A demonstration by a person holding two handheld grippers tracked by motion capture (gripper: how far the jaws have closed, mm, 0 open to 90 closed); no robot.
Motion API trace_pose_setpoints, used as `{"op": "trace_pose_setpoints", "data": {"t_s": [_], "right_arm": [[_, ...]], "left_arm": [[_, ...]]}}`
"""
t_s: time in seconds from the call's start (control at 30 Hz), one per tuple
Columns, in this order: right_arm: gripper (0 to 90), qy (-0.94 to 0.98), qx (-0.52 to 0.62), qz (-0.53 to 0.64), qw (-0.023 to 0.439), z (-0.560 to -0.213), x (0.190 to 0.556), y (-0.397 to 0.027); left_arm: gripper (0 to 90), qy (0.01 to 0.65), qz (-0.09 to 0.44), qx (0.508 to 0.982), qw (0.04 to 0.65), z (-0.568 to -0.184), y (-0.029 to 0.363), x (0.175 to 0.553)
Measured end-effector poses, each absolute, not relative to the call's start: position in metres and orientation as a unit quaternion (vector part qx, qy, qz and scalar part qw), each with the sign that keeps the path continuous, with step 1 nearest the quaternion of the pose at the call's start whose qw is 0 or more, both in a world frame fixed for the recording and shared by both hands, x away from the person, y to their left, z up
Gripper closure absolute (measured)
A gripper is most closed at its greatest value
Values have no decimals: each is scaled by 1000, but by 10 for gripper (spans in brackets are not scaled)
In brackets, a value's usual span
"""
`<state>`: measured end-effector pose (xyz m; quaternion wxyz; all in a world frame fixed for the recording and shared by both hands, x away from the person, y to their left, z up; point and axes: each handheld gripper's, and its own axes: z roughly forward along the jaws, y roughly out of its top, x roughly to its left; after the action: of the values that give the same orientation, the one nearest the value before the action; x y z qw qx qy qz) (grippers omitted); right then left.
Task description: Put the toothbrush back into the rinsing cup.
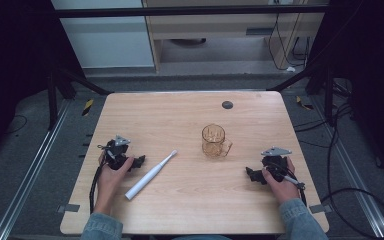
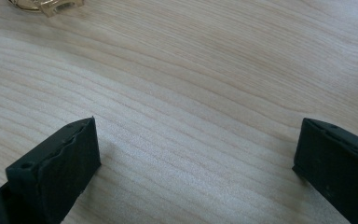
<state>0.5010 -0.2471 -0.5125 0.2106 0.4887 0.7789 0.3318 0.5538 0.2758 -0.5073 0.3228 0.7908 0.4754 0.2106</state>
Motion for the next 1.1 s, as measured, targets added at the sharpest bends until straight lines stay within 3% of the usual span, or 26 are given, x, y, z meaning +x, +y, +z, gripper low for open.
{"op": "trace_pose_setpoints", "data": {"t_s": [0.2,0.3,0.57,0.87,1.1], "right_arm": [[3,781,486,333,208,-512,502,-247],[3,781,485,334,206,-512,503,-247],[3,784,482,334,206,-513,504,-247],[3,784,482,334,206,-513,504,-247],[4,783,482,336,204,-512,504,-247]], "left_arm": [[0,489,212,781,324,-507,275,551],[69,491,212,780,325,-505,277,548],[85,511,213,741,380,-482,287,537],[104,507,188,745,390,-457,283,517],[116,494,198,756,382,-443,273,508]]}}
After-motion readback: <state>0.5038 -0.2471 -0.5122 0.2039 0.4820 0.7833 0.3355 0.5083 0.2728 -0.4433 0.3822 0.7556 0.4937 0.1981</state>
